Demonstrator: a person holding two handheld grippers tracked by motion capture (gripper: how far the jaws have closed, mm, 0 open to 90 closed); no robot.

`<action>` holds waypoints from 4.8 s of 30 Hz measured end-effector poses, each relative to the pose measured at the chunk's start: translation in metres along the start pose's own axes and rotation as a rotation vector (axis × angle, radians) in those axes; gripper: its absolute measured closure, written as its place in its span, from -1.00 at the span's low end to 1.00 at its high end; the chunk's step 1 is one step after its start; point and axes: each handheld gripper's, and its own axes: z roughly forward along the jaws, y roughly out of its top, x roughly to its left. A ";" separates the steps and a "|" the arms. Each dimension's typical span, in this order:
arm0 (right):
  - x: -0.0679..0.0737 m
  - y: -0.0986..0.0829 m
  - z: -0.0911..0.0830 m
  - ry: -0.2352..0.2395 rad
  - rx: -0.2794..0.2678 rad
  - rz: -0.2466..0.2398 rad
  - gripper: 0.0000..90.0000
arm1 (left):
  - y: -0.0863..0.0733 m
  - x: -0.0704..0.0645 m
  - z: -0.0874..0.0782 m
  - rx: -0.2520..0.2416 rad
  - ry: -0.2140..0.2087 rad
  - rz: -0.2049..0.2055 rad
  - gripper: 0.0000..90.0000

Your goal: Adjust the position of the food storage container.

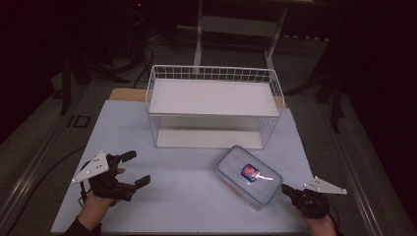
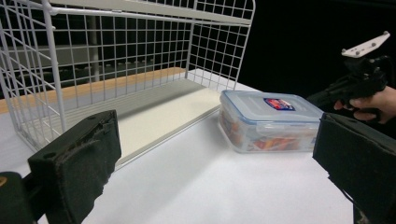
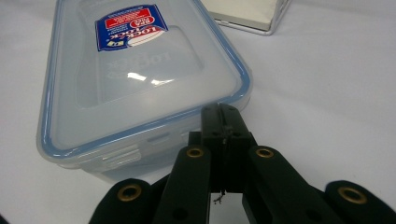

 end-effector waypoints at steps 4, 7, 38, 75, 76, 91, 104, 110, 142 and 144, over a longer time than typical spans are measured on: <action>-0.001 0.006 0.007 -0.002 0.002 -0.016 1.00 | 0.000 0.000 0.001 0.002 -0.002 -0.004 -0.98; -0.001 0.011 0.014 -0.001 0.003 -0.021 1.00 | 0.000 0.000 0.001 0.005 -0.002 -0.002 -0.98; 0.070 0.010 0.023 0.266 0.073 -0.094 1.00 | -0.002 0.000 0.002 0.011 0.001 0.005 -0.98; 0.000 0.022 0.023 0.026 0.045 -0.017 1.00 | -0.002 -0.001 0.003 0.013 -0.002 0.008 -0.98; -0.002 0.023 0.024 0.017 0.042 -0.016 1.00 | -0.002 -0.001 0.003 0.013 -0.002 0.008 -0.98; -0.035 0.050 0.025 -0.084 -0.004 0.008 1.00 | -0.002 -0.002 0.004 0.015 -0.004 0.008 -0.98; -0.060 0.068 0.066 -0.141 0.056 0.002 1.00 | -0.003 0.000 0.004 0.015 -0.007 0.004 -0.98; -0.058 0.071 0.069 -0.130 0.050 0.006 1.00 | -0.003 -0.001 0.006 0.019 -0.011 0.004 -0.98; 0.005 0.093 0.109 0.052 0.051 -0.073 1.00 | -0.004 -0.001 0.006 0.028 -0.013 0.001 -0.98; 0.010 0.095 0.113 0.062 0.051 -0.079 1.00 | -0.004 -0.001 0.007 0.028 -0.013 0.001 -0.98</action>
